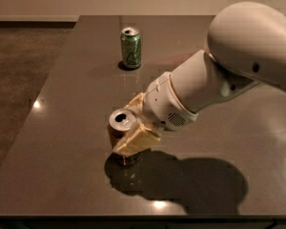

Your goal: Knock orange can over

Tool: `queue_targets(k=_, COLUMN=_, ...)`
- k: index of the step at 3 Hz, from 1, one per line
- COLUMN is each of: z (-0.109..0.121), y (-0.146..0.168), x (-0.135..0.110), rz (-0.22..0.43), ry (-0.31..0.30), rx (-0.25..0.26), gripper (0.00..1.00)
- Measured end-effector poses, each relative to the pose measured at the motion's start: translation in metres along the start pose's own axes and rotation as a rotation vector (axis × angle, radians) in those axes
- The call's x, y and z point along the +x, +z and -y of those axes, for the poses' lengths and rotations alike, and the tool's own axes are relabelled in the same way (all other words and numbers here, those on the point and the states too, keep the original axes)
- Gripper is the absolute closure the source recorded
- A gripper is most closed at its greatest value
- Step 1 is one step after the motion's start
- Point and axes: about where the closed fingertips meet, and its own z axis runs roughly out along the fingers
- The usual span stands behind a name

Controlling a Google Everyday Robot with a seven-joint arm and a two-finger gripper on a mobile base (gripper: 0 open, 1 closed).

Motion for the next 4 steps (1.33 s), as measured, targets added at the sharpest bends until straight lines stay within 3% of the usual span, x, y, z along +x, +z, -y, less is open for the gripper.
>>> queue_targets(k=1, z=0.01, y=-0.014, x=-0.004, rz=-0.015, ry=0.007, rx=0.022, gripper=0.88)
queue_targets(k=2, z=0.029, y=-0.04, x=-0.005, rz=-0.083, ry=0.017, rx=0.064, gripper=1.0)
queue_targets(k=4, z=0.061, y=-0.066, x=0.02, rz=-0.368, ry=0.029, rx=0.08, gripper=1.0)
